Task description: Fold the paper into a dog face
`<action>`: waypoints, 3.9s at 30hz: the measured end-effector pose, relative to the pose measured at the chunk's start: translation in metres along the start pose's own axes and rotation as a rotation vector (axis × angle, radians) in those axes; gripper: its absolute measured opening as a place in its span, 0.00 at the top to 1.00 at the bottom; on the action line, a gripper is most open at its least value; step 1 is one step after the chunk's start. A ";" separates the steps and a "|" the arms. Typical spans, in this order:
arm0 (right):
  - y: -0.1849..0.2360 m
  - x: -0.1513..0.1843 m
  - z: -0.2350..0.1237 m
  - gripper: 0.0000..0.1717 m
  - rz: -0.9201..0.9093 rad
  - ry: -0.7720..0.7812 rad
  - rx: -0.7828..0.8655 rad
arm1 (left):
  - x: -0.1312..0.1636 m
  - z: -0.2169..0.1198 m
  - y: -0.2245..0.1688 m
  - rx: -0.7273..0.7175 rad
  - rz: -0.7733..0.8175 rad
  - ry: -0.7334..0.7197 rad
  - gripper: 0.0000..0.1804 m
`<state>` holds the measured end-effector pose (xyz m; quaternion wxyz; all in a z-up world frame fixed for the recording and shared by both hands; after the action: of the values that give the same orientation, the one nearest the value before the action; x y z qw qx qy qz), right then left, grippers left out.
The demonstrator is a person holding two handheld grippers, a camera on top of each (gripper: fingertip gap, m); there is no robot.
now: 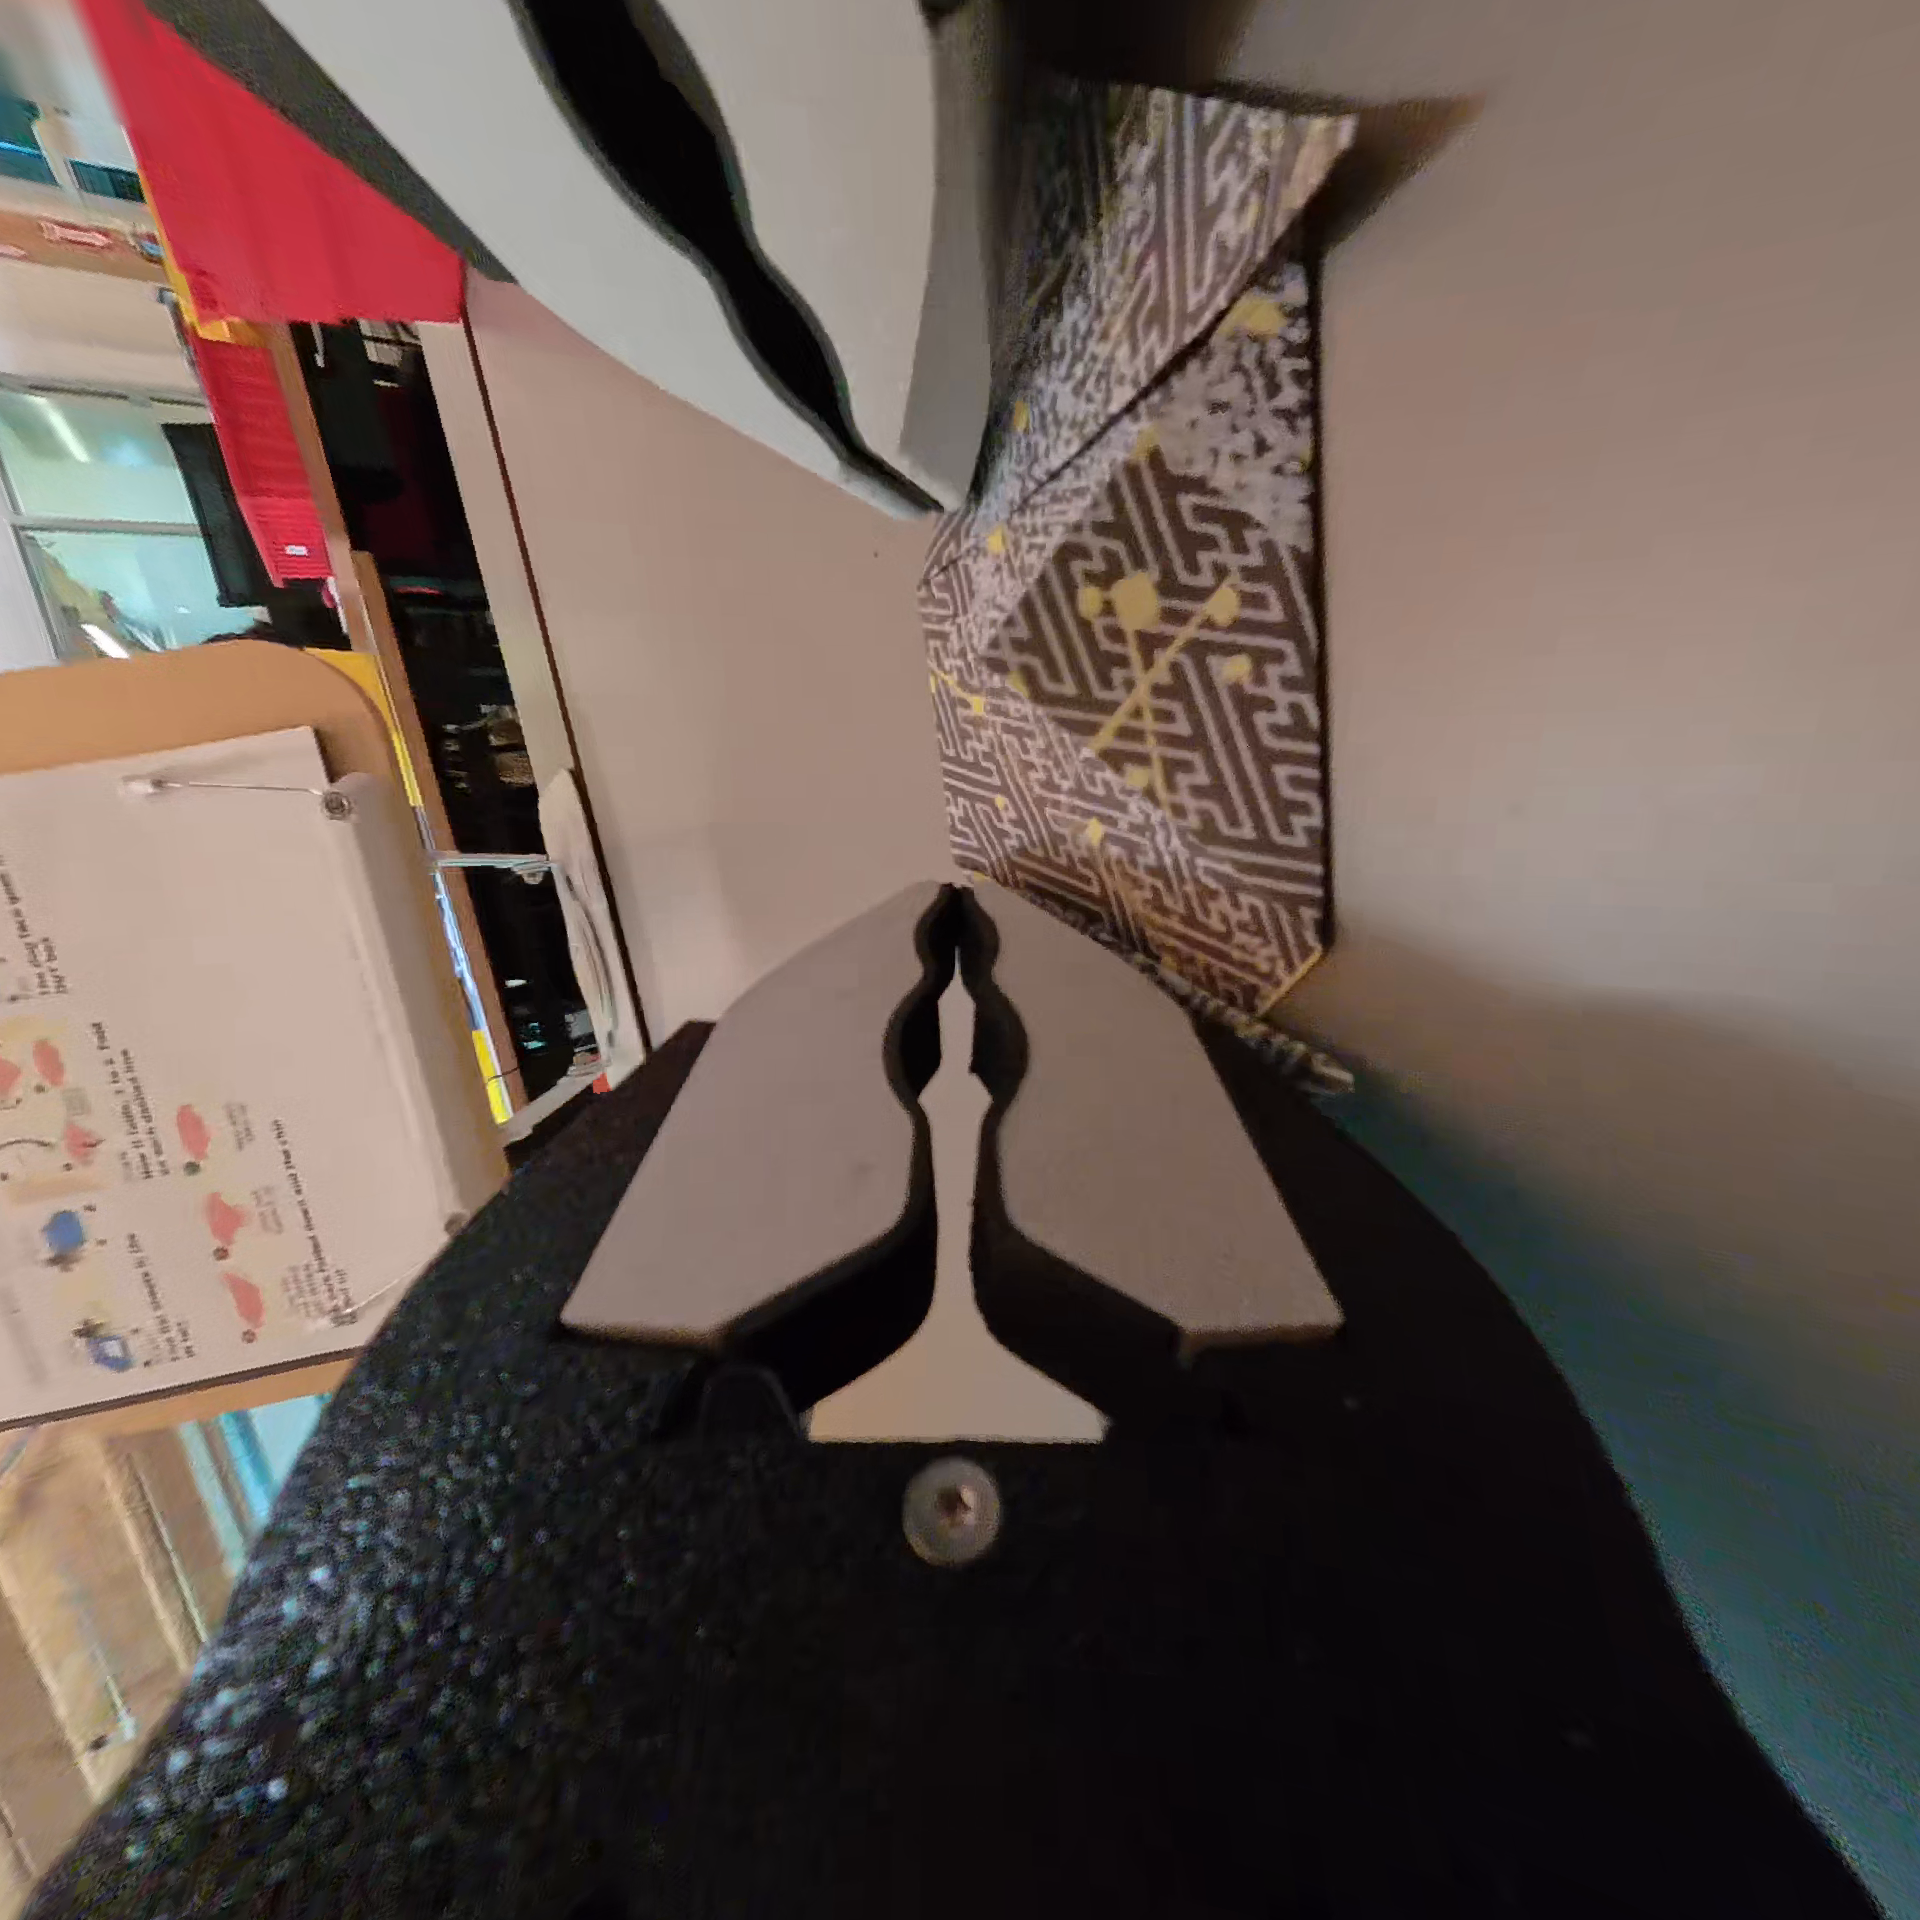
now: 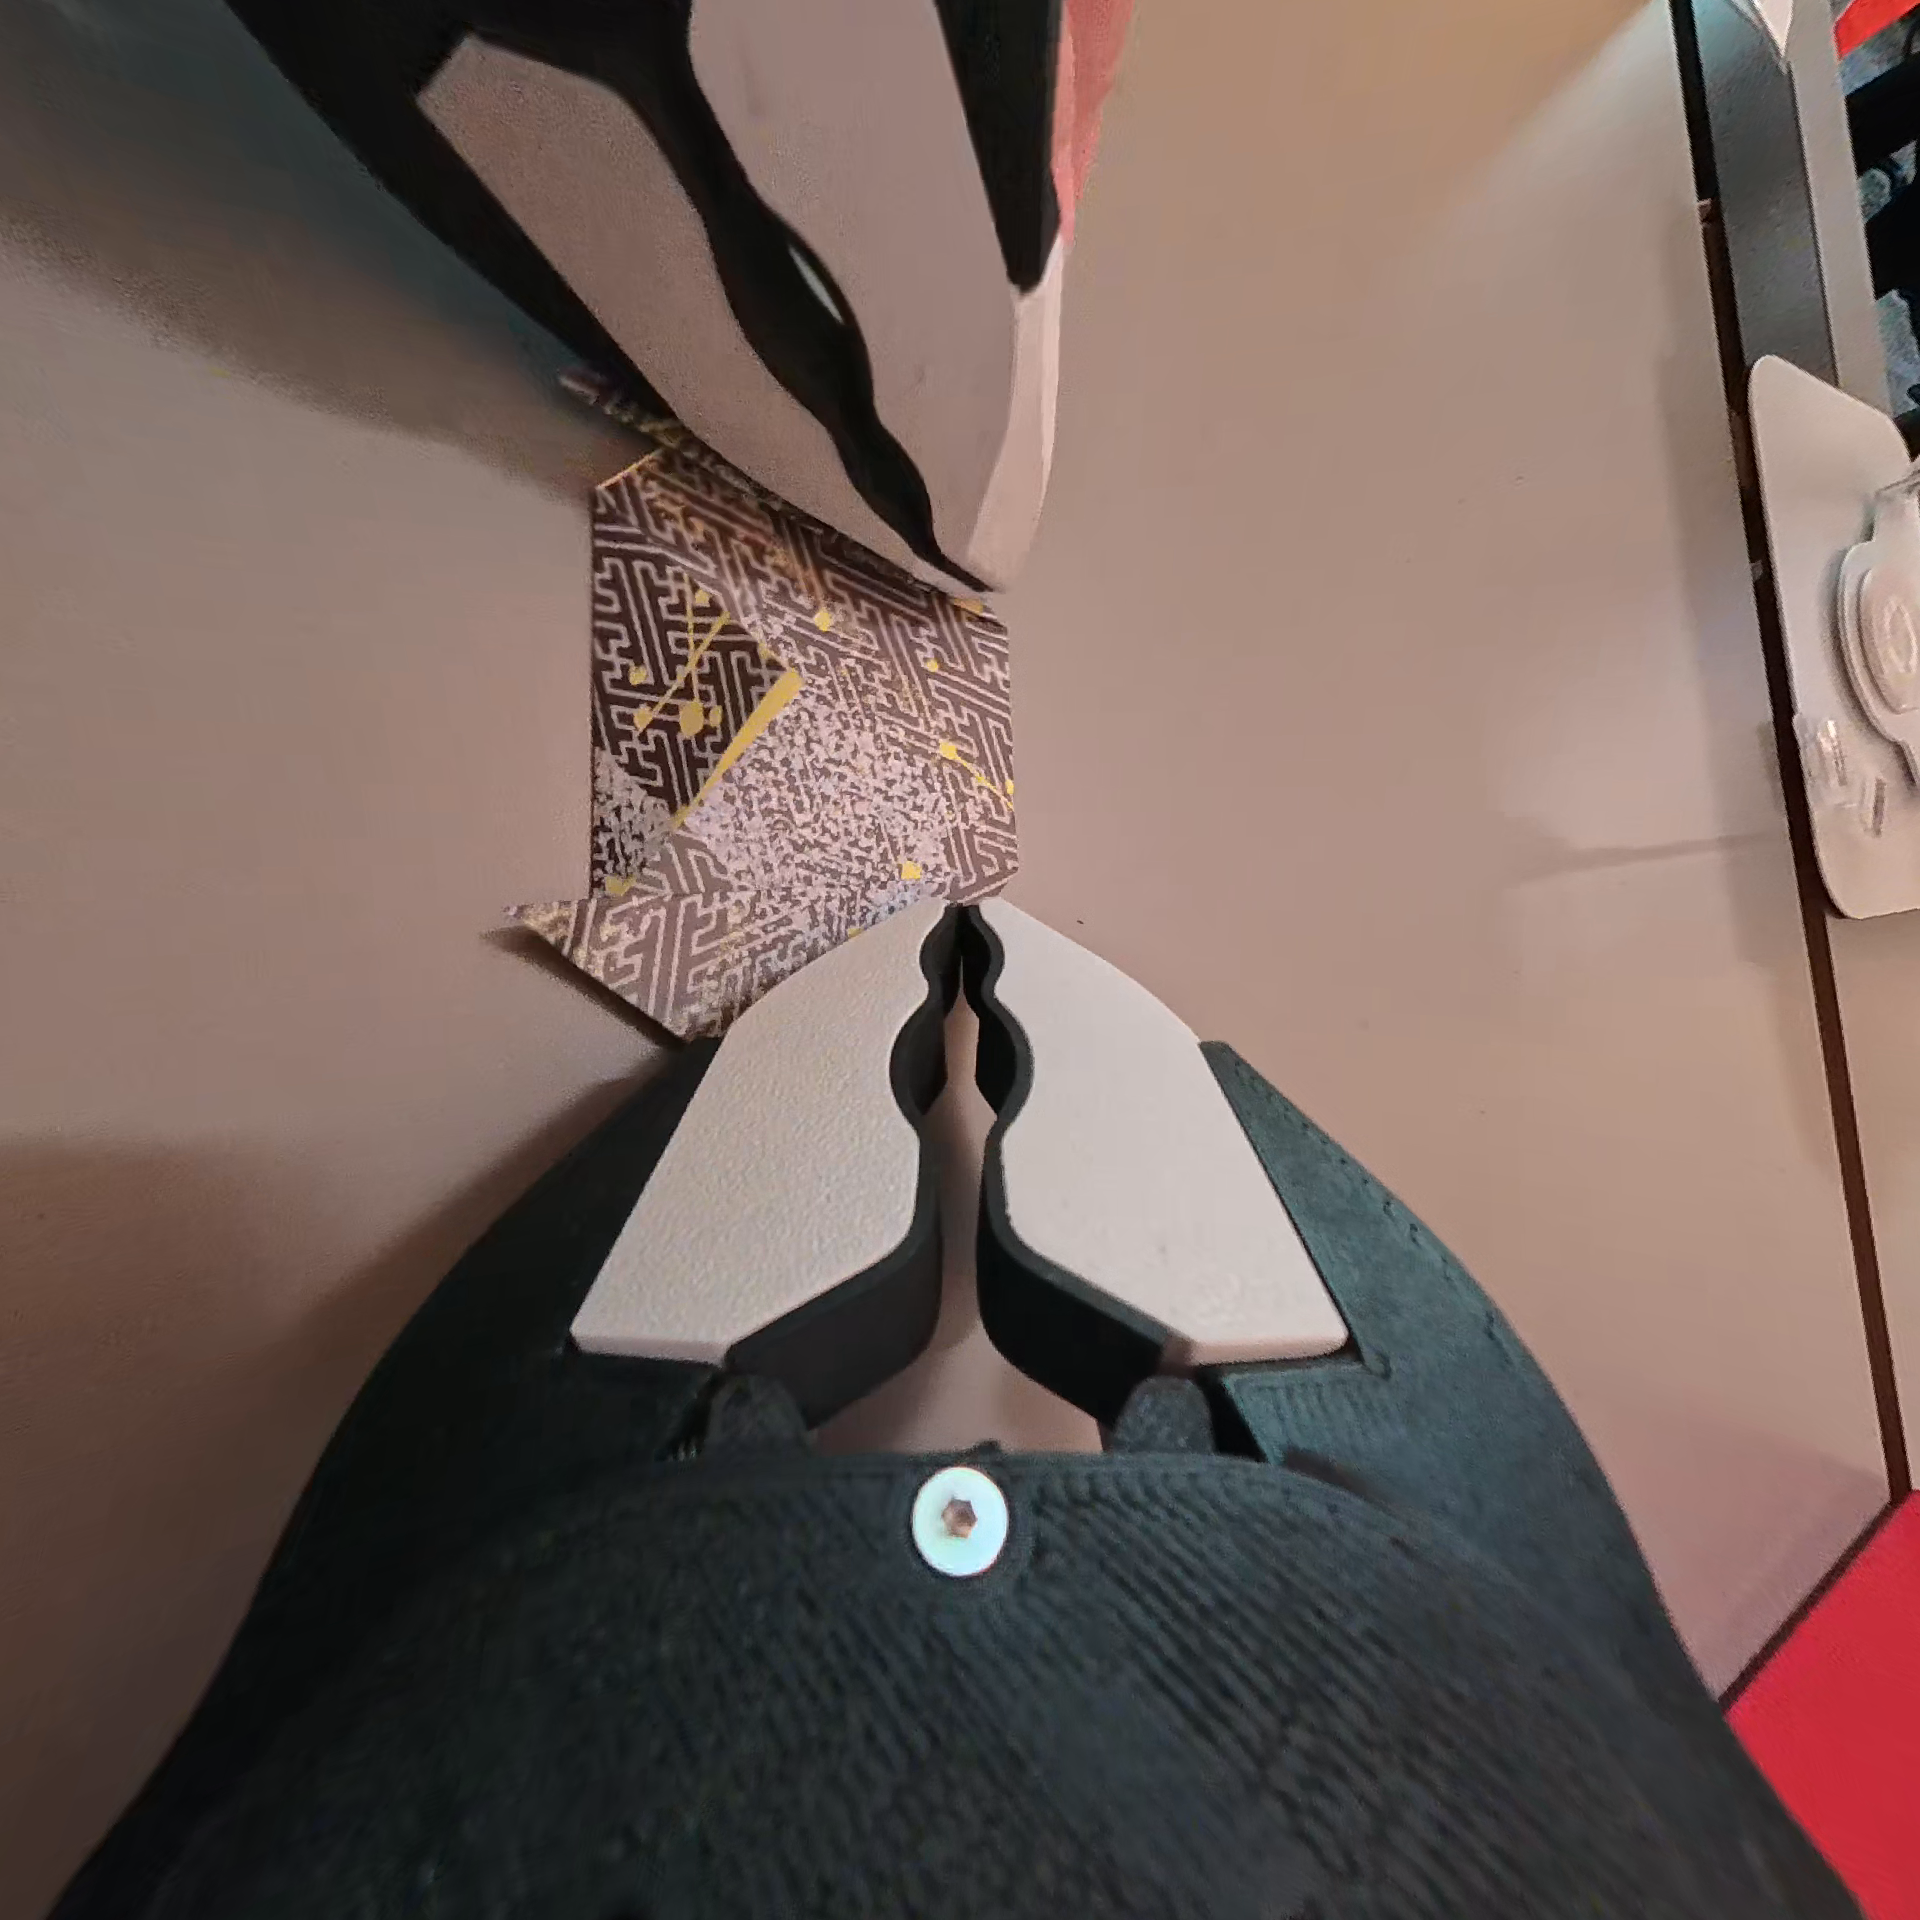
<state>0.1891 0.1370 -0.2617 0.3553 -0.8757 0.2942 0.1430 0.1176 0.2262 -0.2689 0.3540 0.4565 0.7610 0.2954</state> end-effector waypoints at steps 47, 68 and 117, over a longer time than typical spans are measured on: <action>0.006 0.002 -0.080 0.58 0.618 -0.058 0.242 | 0.036 -0.100 0.037 -0.041 -1.215 -0.103 0.69; 0.018 -0.026 -0.047 1.00 0.072 0.098 0.473 | 0.052 -0.089 0.026 0.004 -1.203 -0.026 0.69; -0.081 0.202 -0.239 0.60 0.831 0.295 0.892 | 0.061 -0.071 0.016 0.026 -1.247 -0.006 0.71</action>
<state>0.4077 -0.0682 -0.1421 0.5569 -0.4659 0.6875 0.0104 0.0480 0.2790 -0.2325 0.4565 -0.0688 0.8868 0.0226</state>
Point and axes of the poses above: each gripper's, where its closed fingertips meet, z out along the fingers, x out of its underside, y = z × x across the jaws, the point moved 6 cm from there along -z, back along the fingers, and after that the axes turned 12 degrees about -z, right-handed, at the moved point
